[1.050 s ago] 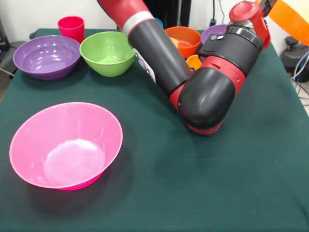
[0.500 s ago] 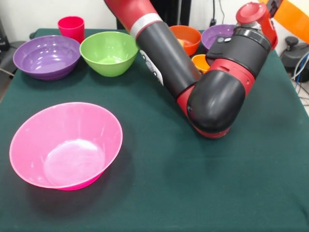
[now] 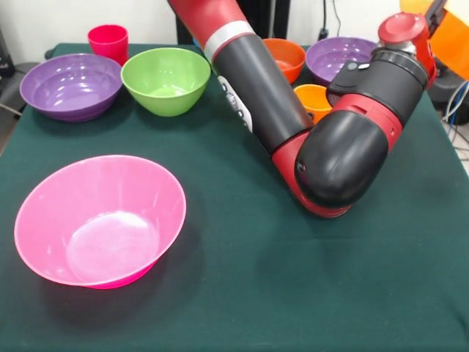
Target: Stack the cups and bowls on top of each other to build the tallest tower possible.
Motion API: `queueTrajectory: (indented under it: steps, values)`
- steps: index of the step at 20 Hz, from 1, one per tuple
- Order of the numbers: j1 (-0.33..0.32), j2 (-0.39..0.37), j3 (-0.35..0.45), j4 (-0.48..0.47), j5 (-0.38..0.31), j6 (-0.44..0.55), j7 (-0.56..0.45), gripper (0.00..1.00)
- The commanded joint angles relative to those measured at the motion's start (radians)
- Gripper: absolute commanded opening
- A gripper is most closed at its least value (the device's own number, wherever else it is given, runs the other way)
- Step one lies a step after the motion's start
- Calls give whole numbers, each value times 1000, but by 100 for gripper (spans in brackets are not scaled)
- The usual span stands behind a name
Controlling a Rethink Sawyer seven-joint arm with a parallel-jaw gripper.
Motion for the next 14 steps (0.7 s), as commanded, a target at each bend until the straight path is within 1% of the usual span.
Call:
queueTrajectory:
  steps: [1, 4, 9, 12, 14]
  values:
    - [-28, 64, -280, -154, -33, -193, 92, 0]
    - [-32, 30, -333, -128, -33, -250, 181, 0]
    - [-26, -17, -408, -106, -17, -291, 251, 0]
    - [-18, -52, -457, -96, -22, -326, 292, 0]
    - [-6, -73, -493, -101, -28, -328, 326, 0]
